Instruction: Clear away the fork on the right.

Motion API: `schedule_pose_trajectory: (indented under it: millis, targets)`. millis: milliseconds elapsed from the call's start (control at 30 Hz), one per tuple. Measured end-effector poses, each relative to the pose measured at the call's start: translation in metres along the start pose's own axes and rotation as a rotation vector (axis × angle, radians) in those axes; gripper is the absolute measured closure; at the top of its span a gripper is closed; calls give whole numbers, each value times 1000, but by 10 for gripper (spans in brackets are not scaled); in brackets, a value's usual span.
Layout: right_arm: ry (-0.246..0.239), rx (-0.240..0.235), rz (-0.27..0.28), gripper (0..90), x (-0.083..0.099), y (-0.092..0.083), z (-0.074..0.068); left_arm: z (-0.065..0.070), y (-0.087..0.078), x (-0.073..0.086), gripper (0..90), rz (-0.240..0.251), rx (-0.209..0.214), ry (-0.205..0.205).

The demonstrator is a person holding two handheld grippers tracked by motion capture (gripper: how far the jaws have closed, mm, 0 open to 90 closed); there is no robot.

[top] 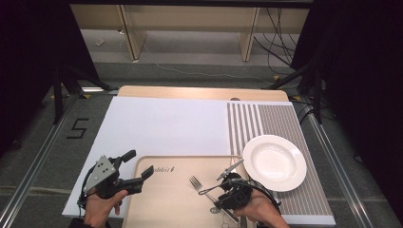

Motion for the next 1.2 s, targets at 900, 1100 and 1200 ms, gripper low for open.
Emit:
schedule_pose_trajectory:
  millis: [900,1100,1200]
  targets:
    - [-112,32,68,851,-29,12,-22,0,0,1,160,-2,3,0]
    - [-127,65,45,900,-31,18,-21,0,0,0,160,-2,4,3]
    - [-133,77,44,900,-33,20,-19,0,0,1,160,-2,4,1]
Point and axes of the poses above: each handheld gripper's, and its own axes: y roughly forward along the jaws, x roughly out of its underside, z roughly to its right, the point moved 6 cm from there along y, roughly forward along the jaws, and after that the axes turned 3 degrees about x, right-handed, at the moved point
